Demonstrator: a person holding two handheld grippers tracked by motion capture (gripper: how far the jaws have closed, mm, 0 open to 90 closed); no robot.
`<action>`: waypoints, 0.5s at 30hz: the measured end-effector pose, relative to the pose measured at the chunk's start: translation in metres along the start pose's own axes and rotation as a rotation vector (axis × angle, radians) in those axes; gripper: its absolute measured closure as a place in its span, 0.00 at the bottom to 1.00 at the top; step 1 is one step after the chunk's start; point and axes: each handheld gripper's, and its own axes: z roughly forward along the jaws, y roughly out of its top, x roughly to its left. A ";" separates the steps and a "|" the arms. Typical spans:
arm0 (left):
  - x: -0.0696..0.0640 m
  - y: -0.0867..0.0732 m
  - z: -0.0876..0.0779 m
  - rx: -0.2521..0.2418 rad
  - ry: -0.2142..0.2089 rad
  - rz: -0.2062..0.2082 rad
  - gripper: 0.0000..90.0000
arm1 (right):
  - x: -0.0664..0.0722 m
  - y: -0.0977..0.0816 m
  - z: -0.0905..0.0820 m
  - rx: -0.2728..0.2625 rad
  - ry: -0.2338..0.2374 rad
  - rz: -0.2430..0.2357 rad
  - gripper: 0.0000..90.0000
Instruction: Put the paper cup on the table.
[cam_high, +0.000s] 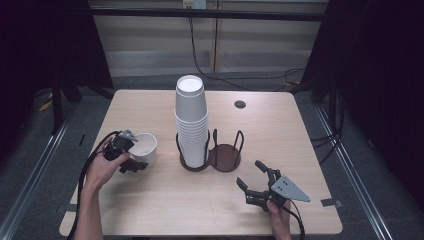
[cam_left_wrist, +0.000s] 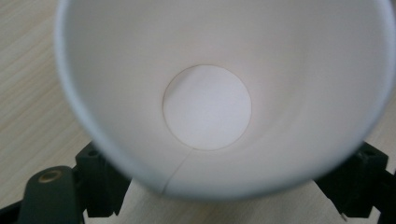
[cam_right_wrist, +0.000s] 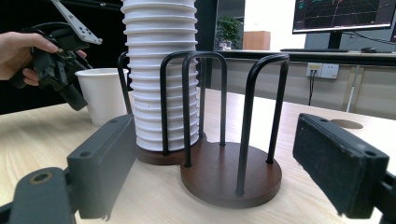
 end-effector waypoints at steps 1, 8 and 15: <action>0.000 -0.002 -0.003 -0.022 0.004 -0.007 0.18 | 0.000 0.000 0.000 0.000 0.000 0.000 0.15; -0.004 -0.017 -0.021 -0.183 0.007 -0.092 0.18 | 0.000 0.000 0.000 0.000 0.000 0.000 0.15; -0.013 -0.029 -0.031 -0.289 0.041 -0.125 0.18 | 0.000 0.000 0.000 0.000 0.000 0.000 0.15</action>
